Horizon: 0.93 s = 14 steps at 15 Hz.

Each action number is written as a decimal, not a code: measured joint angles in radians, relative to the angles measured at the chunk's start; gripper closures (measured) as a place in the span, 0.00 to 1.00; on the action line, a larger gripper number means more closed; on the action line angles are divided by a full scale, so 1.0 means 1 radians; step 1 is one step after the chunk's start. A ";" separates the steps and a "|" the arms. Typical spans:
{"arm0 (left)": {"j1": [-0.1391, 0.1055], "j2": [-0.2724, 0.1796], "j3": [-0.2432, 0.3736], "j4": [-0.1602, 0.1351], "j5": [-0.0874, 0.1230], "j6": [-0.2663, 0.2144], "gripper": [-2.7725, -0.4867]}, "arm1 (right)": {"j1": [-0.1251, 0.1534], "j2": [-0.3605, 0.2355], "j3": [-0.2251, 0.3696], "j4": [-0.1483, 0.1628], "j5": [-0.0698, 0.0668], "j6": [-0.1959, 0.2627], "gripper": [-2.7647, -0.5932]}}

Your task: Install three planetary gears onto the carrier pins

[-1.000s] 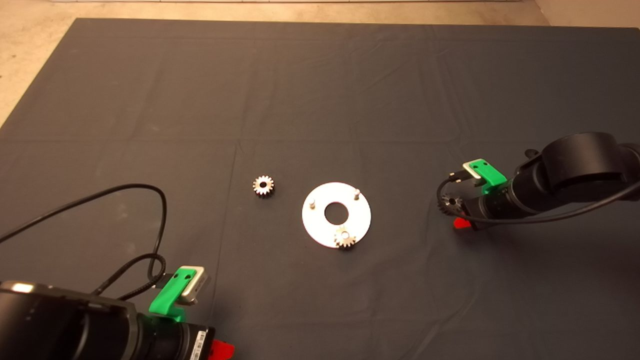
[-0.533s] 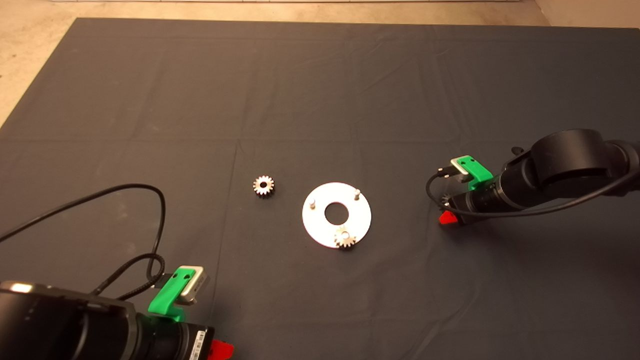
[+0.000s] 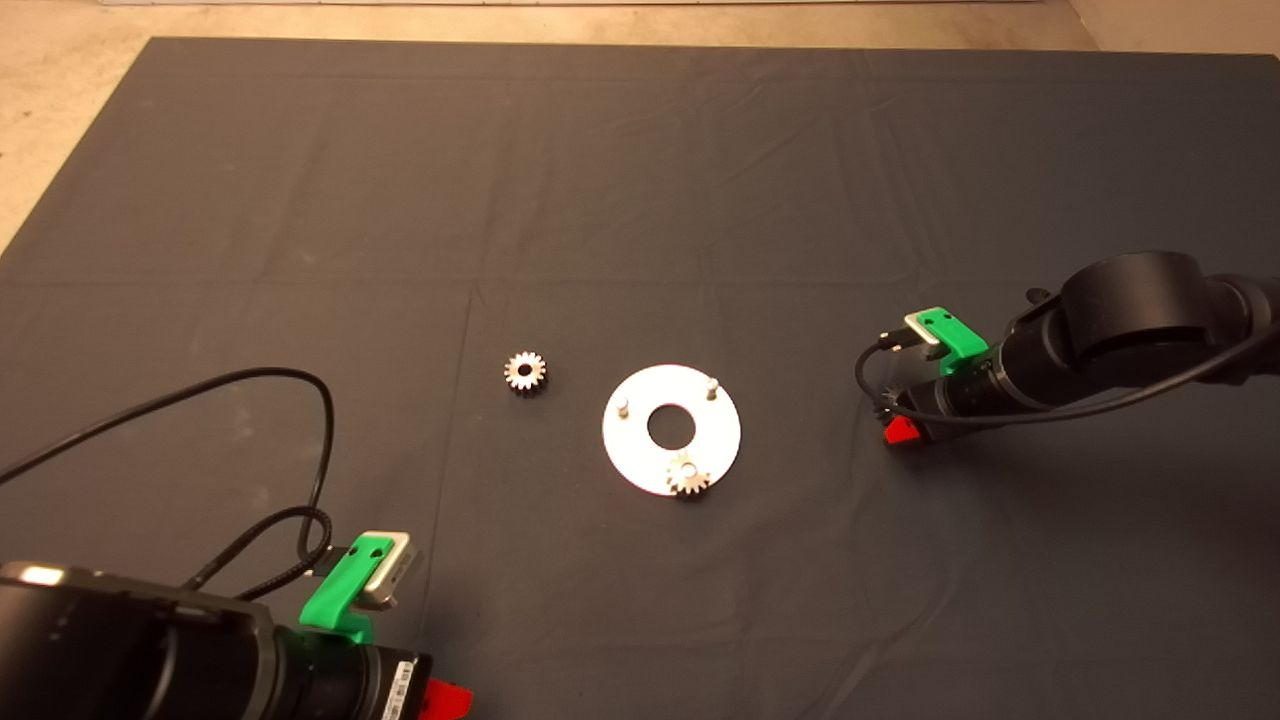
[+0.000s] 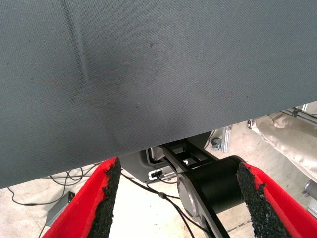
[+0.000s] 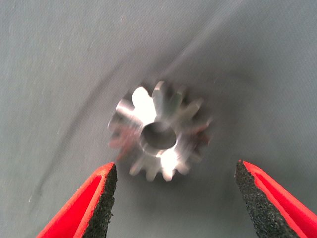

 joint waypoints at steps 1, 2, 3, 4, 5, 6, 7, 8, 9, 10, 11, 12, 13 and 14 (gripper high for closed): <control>0.000 0.000 0.000 0.000 0.000 0.000 0.50 | 0.000 0.000 -0.001 0.000 0.010 0.000 0.46; 0.000 0.000 0.000 0.000 0.000 0.000 0.50 | 0.000 0.001 -0.005 0.000 0.024 0.000 0.46; 0.000 0.000 0.000 0.000 0.000 0.000 0.50 | 0.000 0.001 -0.011 0.000 0.032 0.000 0.46; 0.000 0.000 0.000 0.000 0.000 0.000 0.50 | 0.000 0.001 -0.024 0.000 0.043 -0.003 0.46; 0.000 0.000 0.000 0.000 0.000 0.000 0.50 | 0.000 0.001 -0.035 0.000 0.058 -0.006 0.46; 0.000 0.000 0.000 0.000 0.000 0.000 0.50 | 0.000 0.006 -0.045 0.000 0.063 -0.007 0.46; 0.000 -0.002 0.000 0.000 -0.002 0.000 0.50 | 0.000 0.013 -0.050 0.000 0.069 -0.007 0.46; 0.000 -0.006 0.000 0.000 -0.001 0.000 0.50 | 0.000 0.021 -0.054 0.000 0.073 -0.008 0.46; 0.000 -0.009 0.000 0.000 -0.003 0.000 0.50 | 0.000 0.030 -0.065 0.000 0.076 -0.008 0.46; 0.000 -0.012 0.000 0.000 -0.003 0.000 0.50 | 0.000 0.034 -0.072 0.000 0.078 -0.008 0.46; 0.000 -0.014 0.000 0.000 -0.002 0.000 0.50 | 0.000 0.034 -0.077 0.000 0.084 -0.008 0.46; 0.000 -0.014 0.000 0.000 -0.003 0.000 0.50 | 0.000 0.034 -0.080 0.000 0.087 -0.010 0.47; 0.000 -0.014 0.000 0.000 -0.003 0.000 0.50 | 0.000 0.034 -0.082 0.000 0.094 -0.011 0.47; 0.000 -0.014 0.000 0.000 -0.003 0.000 0.50 | 0.000 0.034 -0.082 0.000 0.101 -0.015 0.48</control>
